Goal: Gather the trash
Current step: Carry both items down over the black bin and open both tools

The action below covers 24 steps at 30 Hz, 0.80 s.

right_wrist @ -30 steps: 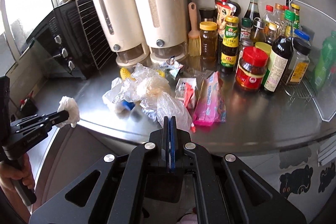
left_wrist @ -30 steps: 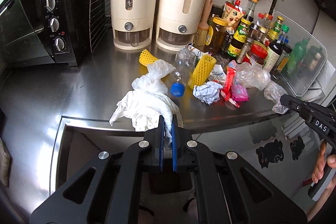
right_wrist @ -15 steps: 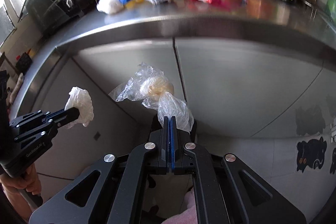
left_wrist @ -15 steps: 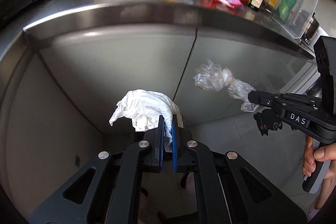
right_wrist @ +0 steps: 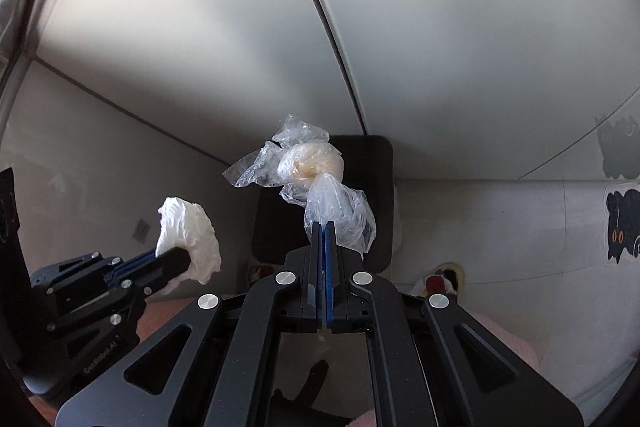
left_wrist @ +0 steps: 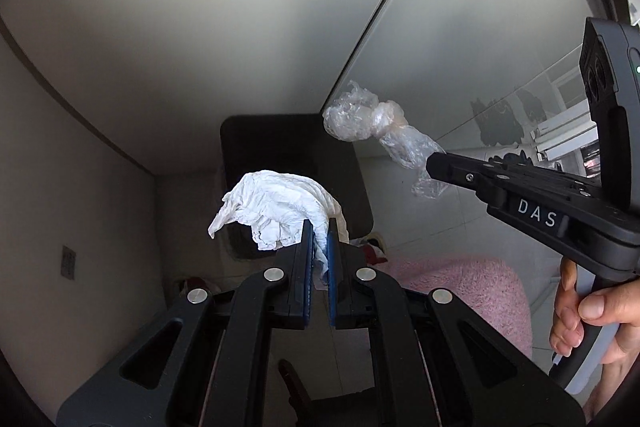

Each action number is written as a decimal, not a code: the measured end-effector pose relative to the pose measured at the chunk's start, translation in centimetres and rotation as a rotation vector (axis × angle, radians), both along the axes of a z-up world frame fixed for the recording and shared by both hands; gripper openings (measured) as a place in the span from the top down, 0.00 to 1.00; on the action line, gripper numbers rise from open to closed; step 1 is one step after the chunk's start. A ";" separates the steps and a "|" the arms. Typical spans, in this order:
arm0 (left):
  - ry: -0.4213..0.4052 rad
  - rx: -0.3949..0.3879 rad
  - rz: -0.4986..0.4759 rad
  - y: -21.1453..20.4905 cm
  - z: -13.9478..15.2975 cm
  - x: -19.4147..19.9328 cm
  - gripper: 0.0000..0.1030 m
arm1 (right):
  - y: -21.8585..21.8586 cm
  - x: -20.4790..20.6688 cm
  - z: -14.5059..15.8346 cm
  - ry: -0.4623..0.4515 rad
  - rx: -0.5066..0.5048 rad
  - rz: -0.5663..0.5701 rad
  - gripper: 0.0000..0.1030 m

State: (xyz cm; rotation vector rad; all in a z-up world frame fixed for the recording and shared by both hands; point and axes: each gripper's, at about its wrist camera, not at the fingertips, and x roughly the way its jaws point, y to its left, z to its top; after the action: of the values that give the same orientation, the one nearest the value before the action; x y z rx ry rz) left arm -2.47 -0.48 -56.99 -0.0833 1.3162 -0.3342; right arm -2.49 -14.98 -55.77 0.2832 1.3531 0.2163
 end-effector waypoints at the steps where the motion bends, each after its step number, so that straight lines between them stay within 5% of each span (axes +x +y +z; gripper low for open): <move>1: 0.019 -0.001 0.001 0.0 -1.0 0.4 0.95 | 0.3 0.4 -0.8 0.015 -0.003 -0.001 0.98; 11: 0.084 0.047 0.016 -0.1 -6.4 3.2 0.90 | 0.8 3.4 -5.1 0.122 0.031 -0.022 0.94; 13: 0.072 0.058 0.016 0.2 -6.3 3.1 0.72 | 1.0 3.8 -5.1 0.127 0.033 -0.027 0.94; 16: 0.049 0.054 0.030 0.5 -5.7 3.1 0.57 | 1.3 4.2 -4.8 0.127 0.018 -0.031 0.91; 17: 0.043 0.052 0.035 0.6 -5.5 3.1 0.55 | 1.2 4.2 -4.6 0.121 0.017 -0.035 0.73; 18: 0.035 0.049 0.037 0.7 -5.2 3.0 0.50 | 1.1 4.1 -4.2 0.106 0.017 -0.044 0.41; 19: 0.027 0.048 0.038 0.8 -4.9 2.9 0.45 | 1.1 4.2 -3.7 0.084 0.013 -0.051 0.29; 24: -0.030 0.056 0.042 0.8 -1.8 2.6 0.28 | 1.1 3.7 -0.8 0.027 -0.007 -0.036 0.18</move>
State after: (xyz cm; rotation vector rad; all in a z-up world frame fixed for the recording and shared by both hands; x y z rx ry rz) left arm 0.15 0.34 -58.77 -0.0586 1.2915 -0.2621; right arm 1.24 -13.91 -56.62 0.3056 1.3738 0.1785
